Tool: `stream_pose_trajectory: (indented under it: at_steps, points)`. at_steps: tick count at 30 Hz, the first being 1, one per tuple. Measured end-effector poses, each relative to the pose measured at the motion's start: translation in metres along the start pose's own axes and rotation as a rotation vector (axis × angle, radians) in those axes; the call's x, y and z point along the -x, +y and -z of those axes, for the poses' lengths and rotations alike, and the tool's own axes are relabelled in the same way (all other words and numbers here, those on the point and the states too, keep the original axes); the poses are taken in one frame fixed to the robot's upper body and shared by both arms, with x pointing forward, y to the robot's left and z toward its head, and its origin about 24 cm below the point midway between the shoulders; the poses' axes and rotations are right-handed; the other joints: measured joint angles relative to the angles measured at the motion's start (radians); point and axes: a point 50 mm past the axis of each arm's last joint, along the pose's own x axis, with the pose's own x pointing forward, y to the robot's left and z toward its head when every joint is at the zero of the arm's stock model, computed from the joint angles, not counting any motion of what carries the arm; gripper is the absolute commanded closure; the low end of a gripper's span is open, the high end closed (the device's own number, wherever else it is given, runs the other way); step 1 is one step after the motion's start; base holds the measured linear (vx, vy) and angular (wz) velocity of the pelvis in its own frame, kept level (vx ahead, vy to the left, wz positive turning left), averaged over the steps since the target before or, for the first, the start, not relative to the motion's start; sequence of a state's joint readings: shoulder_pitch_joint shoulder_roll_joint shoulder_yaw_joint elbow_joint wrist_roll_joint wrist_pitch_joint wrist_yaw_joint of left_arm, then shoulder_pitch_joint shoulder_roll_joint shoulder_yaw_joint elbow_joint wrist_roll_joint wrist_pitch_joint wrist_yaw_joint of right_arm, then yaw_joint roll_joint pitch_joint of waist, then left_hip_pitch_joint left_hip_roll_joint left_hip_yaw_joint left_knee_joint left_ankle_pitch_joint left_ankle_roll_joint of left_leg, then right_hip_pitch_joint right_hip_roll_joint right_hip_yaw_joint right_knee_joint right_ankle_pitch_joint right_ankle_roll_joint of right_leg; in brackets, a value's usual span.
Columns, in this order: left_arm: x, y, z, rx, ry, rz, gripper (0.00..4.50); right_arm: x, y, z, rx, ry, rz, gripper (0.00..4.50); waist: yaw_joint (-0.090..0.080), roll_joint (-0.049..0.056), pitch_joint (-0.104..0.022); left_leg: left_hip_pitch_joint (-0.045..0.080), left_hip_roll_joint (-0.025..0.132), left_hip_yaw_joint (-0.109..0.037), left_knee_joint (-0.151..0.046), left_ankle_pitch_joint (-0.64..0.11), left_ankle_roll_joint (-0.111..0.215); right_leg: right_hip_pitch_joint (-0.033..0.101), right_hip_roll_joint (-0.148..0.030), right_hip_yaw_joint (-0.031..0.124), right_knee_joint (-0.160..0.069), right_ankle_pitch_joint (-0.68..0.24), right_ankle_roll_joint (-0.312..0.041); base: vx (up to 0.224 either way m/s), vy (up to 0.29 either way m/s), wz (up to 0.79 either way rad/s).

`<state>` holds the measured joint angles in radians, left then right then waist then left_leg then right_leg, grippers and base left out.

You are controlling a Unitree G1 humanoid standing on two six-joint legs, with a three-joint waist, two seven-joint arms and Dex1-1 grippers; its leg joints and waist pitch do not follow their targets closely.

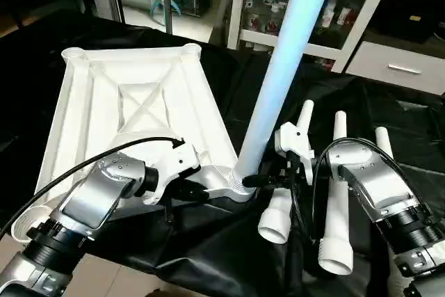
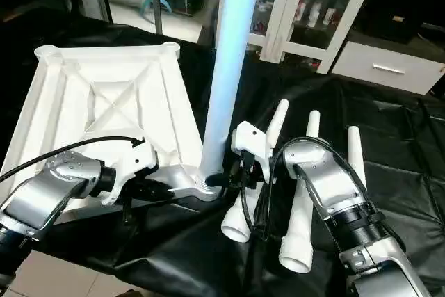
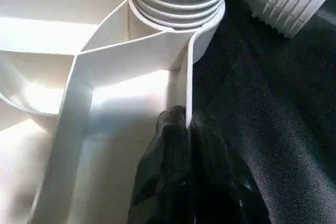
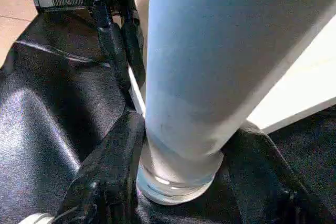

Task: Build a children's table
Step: Insert table leg to table base

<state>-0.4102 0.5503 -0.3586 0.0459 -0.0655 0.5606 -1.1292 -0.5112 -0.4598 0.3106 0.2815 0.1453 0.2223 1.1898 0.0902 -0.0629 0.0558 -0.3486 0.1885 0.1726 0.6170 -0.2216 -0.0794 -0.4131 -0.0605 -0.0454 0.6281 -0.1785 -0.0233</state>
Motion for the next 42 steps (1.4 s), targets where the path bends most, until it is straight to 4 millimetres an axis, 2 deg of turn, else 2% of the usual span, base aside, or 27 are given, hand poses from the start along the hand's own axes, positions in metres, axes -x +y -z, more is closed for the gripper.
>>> stream_pose_trajectory:
  at_steps: [1,2,4,17,19,23,35,37,42]
  points:
    - [0.000,0.000,0.000,0.000,0.000,-0.001,4.50,0.000,0.000,0.000,0.005,-0.002,0.004,2.43,0.000,0.000,0.000,0.000,0.000,0.000,0.000,0.000,0.000,0.000,0.000,0.000,0.000,0.000,0.000,0.000,0.000,0.00]
    - [0.000,0.000,0.000,0.000,0.001,-0.002,4.50,-0.001,0.000,0.000,0.005,-0.004,0.005,2.09,-0.001,0.000,0.000,0.000,0.000,0.000,0.000,0.000,0.000,0.000,0.000,0.000,0.000,0.000,0.000,0.000,0.000,0.00]
    - [0.001,0.000,0.000,0.000,0.002,-0.003,4.50,-0.003,0.000,0.001,-0.006,-0.006,0.010,1.76,-0.002,0.000,0.000,0.001,0.000,0.000,0.000,0.000,0.000,0.000,0.000,0.000,0.000,0.000,0.000,0.000,0.000,0.00]
    - [0.000,0.000,0.000,-0.001,0.000,0.000,4.50,-0.010,0.004,0.014,-0.053,0.053,0.011,0.76,0.002,0.001,0.000,0.000,0.000,0.000,0.000,0.000,-0.001,0.000,0.000,0.000,0.000,0.000,0.000,0.000,0.000,0.00]
    - [0.000,0.000,0.000,-0.001,0.001,0.001,4.50,-0.010,0.004,0.015,-0.042,0.065,0.017,0.47,0.001,0.001,0.000,0.000,0.000,0.000,0.000,0.000,-0.001,0.000,0.000,0.000,0.000,0.000,0.000,0.000,0.000,0.00]
    - [0.000,0.000,0.000,-0.002,0.000,0.002,4.50,-0.012,0.007,0.021,-0.043,0.093,0.012,0.47,0.001,0.002,0.001,0.000,0.000,0.000,0.000,0.000,-0.001,0.000,0.000,0.000,0.000,0.000,0.000,0.000,0.000,0.00]
    - [0.000,0.000,0.000,-0.005,0.000,0.001,4.50,-0.012,0.006,0.019,-0.067,0.048,0.013,0.47,0.001,0.002,0.001,0.000,0.000,-0.001,0.000,0.000,-0.001,0.000,0.000,0.000,0.000,0.000,0.000,0.000,0.000,0.00]
    - [0.000,0.000,0.000,-0.005,0.000,0.002,4.50,-0.010,0.006,0.017,-0.081,0.028,0.015,0.18,0.001,0.002,0.001,0.000,0.000,-0.001,0.000,0.000,-0.001,0.000,0.000,0.000,0.000,0.000,0.000,0.000,0.000,0.00]
    - [0.001,0.000,0.000,-0.005,0.000,0.001,4.50,-0.010,0.005,0.018,-0.088,0.028,0.011,0.04,0.001,0.002,0.001,0.000,0.000,-0.001,0.000,0.000,-0.001,0.000,0.000,0.000,0.000,0.000,0.000,0.000,0.000,0.00]
